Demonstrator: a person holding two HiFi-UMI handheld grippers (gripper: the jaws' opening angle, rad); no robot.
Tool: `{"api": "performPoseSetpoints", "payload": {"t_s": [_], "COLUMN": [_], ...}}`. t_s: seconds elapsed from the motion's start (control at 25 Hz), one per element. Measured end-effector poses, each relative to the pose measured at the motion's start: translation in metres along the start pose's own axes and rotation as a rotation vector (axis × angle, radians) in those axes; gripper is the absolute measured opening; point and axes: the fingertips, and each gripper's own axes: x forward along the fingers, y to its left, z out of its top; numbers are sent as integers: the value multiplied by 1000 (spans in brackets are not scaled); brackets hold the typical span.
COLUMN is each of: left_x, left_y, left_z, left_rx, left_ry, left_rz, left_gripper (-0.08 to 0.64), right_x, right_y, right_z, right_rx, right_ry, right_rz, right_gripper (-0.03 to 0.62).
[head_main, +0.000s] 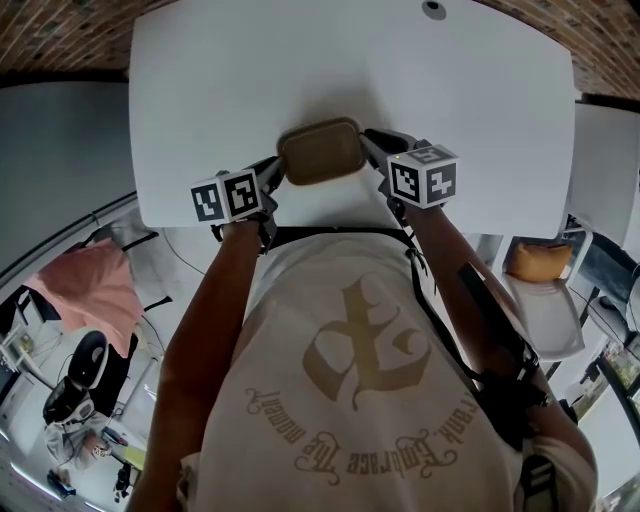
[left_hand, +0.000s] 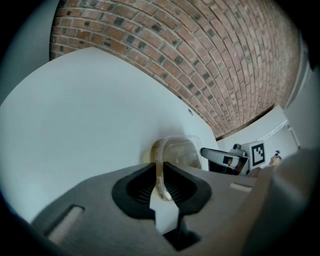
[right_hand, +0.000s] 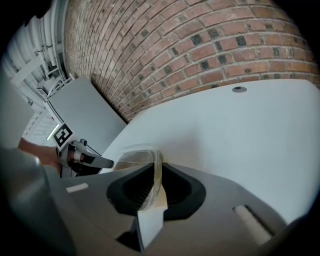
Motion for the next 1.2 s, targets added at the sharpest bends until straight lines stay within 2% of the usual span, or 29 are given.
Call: {"api": "performPoseSetpoints", "payload": {"t_s": [0.6,0.88,1.2], "left_x": [-14,-23,-38], "left_y": [-14,-17,-15], "left_z": [3,0,-9], "left_rx": [59,98,172], "left_ry": [-25,-32,-39], "left_rz": [-9,-23,-65], "left_gripper": [43,41,38], "right_x": [-17,-23,-32], "right_y": [14,24,46], "right_z": [14,16,8], "right_rx": [-82,-51,-64], "right_ry": [-49,-89,-133], "right_rz": [-8,2,-37], "right_gripper": [51,49,46]}}
